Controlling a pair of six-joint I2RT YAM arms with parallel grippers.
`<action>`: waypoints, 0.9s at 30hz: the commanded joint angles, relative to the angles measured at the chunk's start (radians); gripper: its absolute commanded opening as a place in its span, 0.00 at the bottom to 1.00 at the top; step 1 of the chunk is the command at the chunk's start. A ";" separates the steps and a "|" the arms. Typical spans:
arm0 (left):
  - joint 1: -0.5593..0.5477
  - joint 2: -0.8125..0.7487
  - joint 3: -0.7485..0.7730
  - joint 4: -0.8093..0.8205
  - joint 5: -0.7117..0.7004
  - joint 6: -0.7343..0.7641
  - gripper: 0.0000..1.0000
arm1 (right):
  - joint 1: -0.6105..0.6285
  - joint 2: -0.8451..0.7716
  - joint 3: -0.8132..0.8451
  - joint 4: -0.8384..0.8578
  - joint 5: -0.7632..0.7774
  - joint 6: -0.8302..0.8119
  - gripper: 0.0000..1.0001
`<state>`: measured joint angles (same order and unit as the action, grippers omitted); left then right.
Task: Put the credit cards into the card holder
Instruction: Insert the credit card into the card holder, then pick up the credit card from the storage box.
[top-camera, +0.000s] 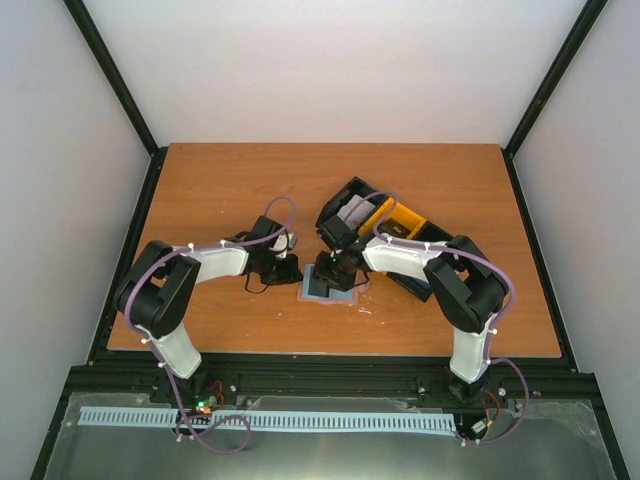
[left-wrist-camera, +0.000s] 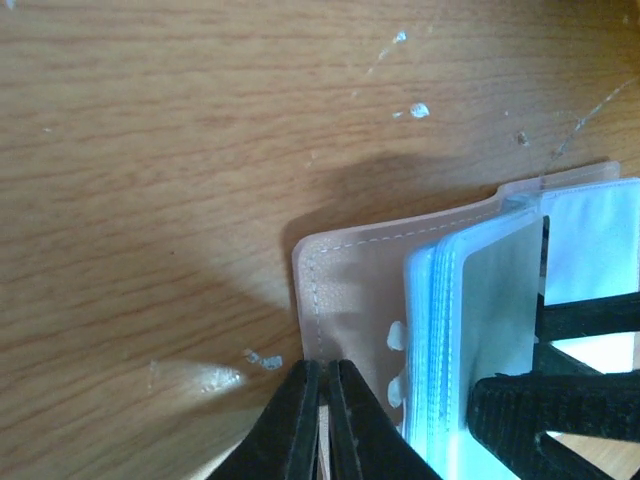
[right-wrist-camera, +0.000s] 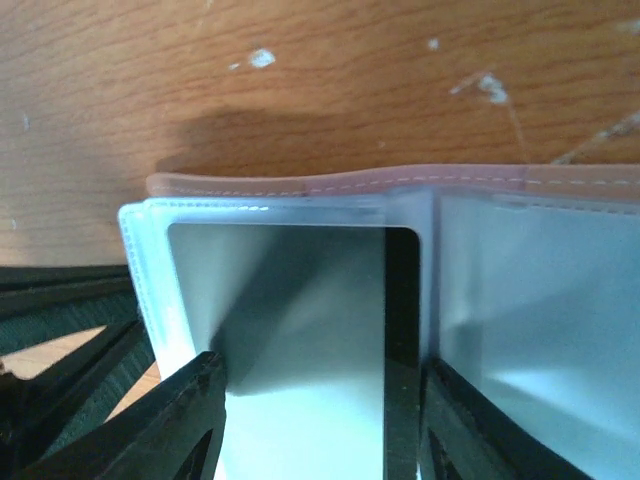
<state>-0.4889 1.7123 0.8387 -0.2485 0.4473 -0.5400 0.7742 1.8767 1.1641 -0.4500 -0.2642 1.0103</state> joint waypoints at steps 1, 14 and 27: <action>-0.014 -0.041 0.016 -0.029 -0.068 -0.016 0.06 | 0.022 -0.049 0.008 -0.004 0.087 0.013 0.55; -0.013 -0.139 0.047 -0.095 -0.205 -0.020 0.18 | -0.005 -0.228 0.000 -0.160 0.302 -0.138 0.60; 0.006 -0.319 0.071 -0.023 -0.204 0.064 0.61 | -0.438 -0.514 0.030 -0.373 0.204 -0.897 0.60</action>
<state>-0.4950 1.4231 0.8547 -0.2977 0.2577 -0.5224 0.4088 1.3754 1.1957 -0.6876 -0.0227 0.4129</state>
